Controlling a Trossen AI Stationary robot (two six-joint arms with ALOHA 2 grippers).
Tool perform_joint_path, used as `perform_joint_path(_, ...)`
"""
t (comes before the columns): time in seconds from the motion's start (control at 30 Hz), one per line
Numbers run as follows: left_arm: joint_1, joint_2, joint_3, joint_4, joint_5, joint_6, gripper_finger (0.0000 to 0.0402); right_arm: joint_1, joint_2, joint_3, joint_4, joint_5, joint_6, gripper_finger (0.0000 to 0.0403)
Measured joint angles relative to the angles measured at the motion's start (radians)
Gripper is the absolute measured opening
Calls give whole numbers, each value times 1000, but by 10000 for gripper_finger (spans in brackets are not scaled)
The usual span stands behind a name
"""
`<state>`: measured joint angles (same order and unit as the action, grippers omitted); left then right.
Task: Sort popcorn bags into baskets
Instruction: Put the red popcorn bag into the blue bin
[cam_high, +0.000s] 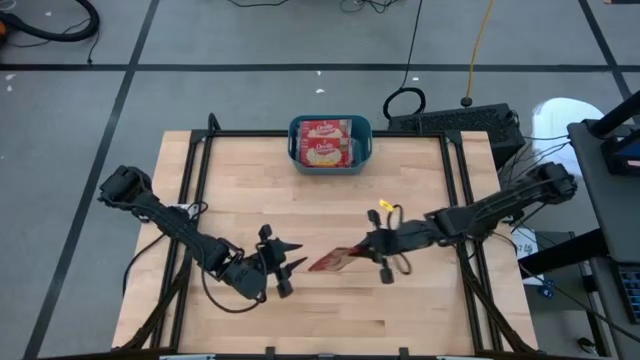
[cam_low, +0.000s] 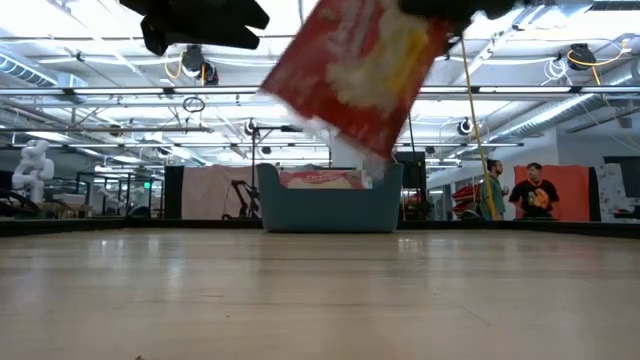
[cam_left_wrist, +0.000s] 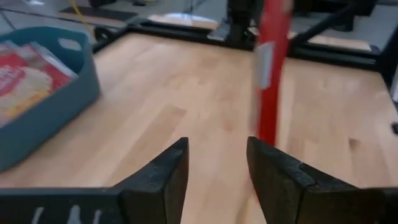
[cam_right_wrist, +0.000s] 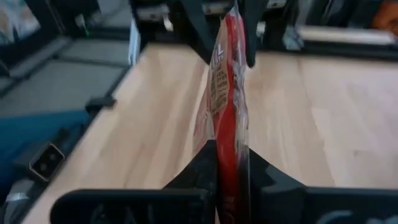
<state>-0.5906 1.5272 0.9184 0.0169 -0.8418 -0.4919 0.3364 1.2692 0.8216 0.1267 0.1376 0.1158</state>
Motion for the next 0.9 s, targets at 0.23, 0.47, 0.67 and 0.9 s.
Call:
perform_joint_path(0.23,-4,0,0,-18,-65,-34,150,58,-143,-218,301,175,-17,15)
perform_joint_path(0.47,-4,5,-2,-47,-86,-72,147,66,-263,-420,582,176,-53,15)
perform_joint_path(0.67,-4,5,-2,-33,-102,-74,147,66,-288,-563,903,177,-83,15)
perform_joint_path(0.9,-4,17,-2,94,-106,-21,147,65,-284,-589,985,202,-126,15)
